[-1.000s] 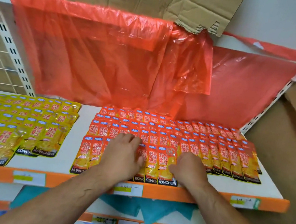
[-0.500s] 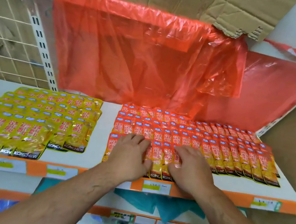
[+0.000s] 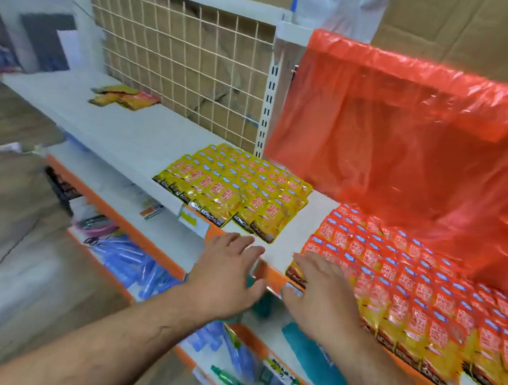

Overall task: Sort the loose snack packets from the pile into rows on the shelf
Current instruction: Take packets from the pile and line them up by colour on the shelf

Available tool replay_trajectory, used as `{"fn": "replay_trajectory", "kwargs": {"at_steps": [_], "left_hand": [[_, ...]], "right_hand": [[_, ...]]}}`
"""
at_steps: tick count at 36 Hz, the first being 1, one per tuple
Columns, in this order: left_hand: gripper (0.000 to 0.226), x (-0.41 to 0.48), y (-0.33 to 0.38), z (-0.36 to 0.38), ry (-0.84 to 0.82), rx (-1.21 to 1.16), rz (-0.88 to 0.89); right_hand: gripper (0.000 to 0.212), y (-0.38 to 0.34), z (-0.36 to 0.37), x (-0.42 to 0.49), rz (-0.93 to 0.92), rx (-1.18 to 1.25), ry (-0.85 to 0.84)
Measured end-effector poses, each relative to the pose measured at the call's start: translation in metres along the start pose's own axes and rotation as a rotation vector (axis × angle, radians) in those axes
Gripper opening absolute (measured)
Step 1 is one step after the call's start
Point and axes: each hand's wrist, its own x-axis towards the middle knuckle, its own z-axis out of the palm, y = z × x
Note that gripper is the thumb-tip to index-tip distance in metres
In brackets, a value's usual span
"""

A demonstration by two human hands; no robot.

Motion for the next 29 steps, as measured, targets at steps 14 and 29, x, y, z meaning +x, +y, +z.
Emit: {"fn": "replay_trajectory", "kwargs": {"at_steps": [14, 29], "left_hand": [[0.055, -0.054, -0.132, -0.058, 0.135, 0.08, -0.252], [0.07, -0.026, -0.372, -0.129, 0.032, 0.048, -0.344]], "right_hand": [[0.061, -0.148, 0.039, 0.063, -0.287, -0.04, -0.099], [0.065, -0.36, 0.087, 0.199, -0.374, -0.064, -0.085]]}}
